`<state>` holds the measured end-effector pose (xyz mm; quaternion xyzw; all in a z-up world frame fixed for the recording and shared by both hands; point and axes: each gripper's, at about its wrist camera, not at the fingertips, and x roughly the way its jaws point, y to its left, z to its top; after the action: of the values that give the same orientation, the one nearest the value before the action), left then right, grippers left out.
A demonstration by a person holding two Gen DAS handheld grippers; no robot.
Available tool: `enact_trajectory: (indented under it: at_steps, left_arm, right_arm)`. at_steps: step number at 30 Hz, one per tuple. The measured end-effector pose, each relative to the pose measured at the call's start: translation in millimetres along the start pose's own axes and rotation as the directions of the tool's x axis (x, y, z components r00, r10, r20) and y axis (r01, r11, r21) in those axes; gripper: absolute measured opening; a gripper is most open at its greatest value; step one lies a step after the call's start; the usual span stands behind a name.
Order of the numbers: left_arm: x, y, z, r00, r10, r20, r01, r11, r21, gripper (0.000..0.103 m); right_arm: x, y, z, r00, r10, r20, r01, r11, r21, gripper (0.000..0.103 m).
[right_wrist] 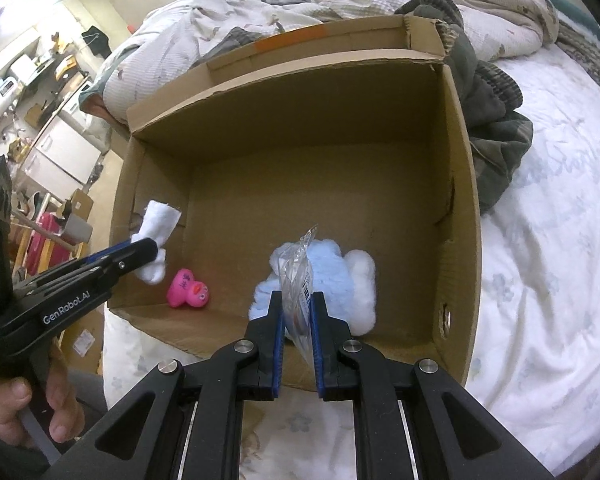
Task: Organize soft objects
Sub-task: 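Carry the sock and plastic-wrapped item into the box and open both tools, then withdraw both open tools up out of the box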
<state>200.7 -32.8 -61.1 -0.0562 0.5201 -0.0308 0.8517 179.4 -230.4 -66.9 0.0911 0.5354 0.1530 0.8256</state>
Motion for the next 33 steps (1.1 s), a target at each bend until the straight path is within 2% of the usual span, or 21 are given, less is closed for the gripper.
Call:
enact_trajectory:
  at_steps: [8, 9, 11, 12, 13, 19, 20, 22, 23, 25, 33]
  left_arm:
    - [1.4, -2.3, -1.5, 1.0, 0.006, -0.019, -0.006, 1.0, 0.012, 0.022]
    - [1.3, -2.6, -1.7, 1.0, 0.006, -0.02, -0.006, 1.0, 0.013, 0.027]
    - [0.1, -2.9, -2.3, 1.0, 0.006, -0.017, -0.006, 1.0, 0.012, 0.042]
    - [-1.5, -3.1, -2.4, 1.0, 0.011, -0.011, -0.011, 1.0, 0.011, 0.057]
    - [-3.6, -3.3, -2.4, 1.0, 0.016, -0.001, -0.016, 1.0, 0.01, 0.064]
    - [-6.7, -4.5, -2.2, 1.0, 0.019, 0.009, -0.019, 1.0, 0.015, 0.065]
    - [-6.5, -4.6, -2.1, 1.0, 0.02, 0.007, -0.021, 1.0, 0.013, 0.065]
    - [-6.0, -3.8, -2.5, 1.0, 0.023, 0.002, -0.023, 1.0, 0.01, 0.065]
    - [-6.0, -3.8, -2.1, 1.0, 0.025, 0.002, -0.025, 1.0, 0.009, 0.065]
    - [-6.4, -3.0, -1.7, 0.999, 0.034, 0.004, -0.034, 0.999, 0.007, 0.065]
    - [-5.7, -3.1, -2.2, 0.999, 0.038, 0.0, -0.038, 0.999, 0.008, 0.065]
  right_arm:
    - [2.3, -1.9, -0.1, 1.0, -0.018, -0.006, 0.018, 1.0, 0.006, 0.014]
    - [2.3, -2.8, -0.7, 1.0, -0.02, -0.007, 0.02, 1.0, 0.006, 0.014]
    - [2.6, -3.3, -0.9, 1.0, -0.022, -0.008, 0.022, 1.0, 0.007, 0.014]
    - [2.3, -2.7, -0.9, 1.0, -0.023, -0.008, 0.023, 1.0, 0.008, 0.014]
    - [2.2, -2.9, -0.8, 1.0, -0.022, -0.008, 0.022, 1.0, 0.01, 0.014]
    - [1.4, -6.7, 0.8, 1.0, 0.012, -0.004, -0.012, 0.999, 0.037, 0.016]
    - [1.1, -9.1, 0.6, 1.0, 0.025, -0.005, -0.025, 0.999, 0.046, 0.025]
    - [0.5, -13.2, 1.4, 0.999, 0.047, -0.004, -0.047, 0.996, 0.078, 0.061]
    - [-1.1, -15.4, 1.8, 0.999, 0.046, 0.004, -0.046, 0.995, 0.092, 0.083]
    - [-5.3, -17.4, 1.7, 0.999, 0.032, 0.029, -0.035, 0.994, 0.106, 0.083]
    - [-4.1, -16.8, 2.1, 1.0, 0.025, 0.018, -0.027, 0.994, 0.109, 0.083]
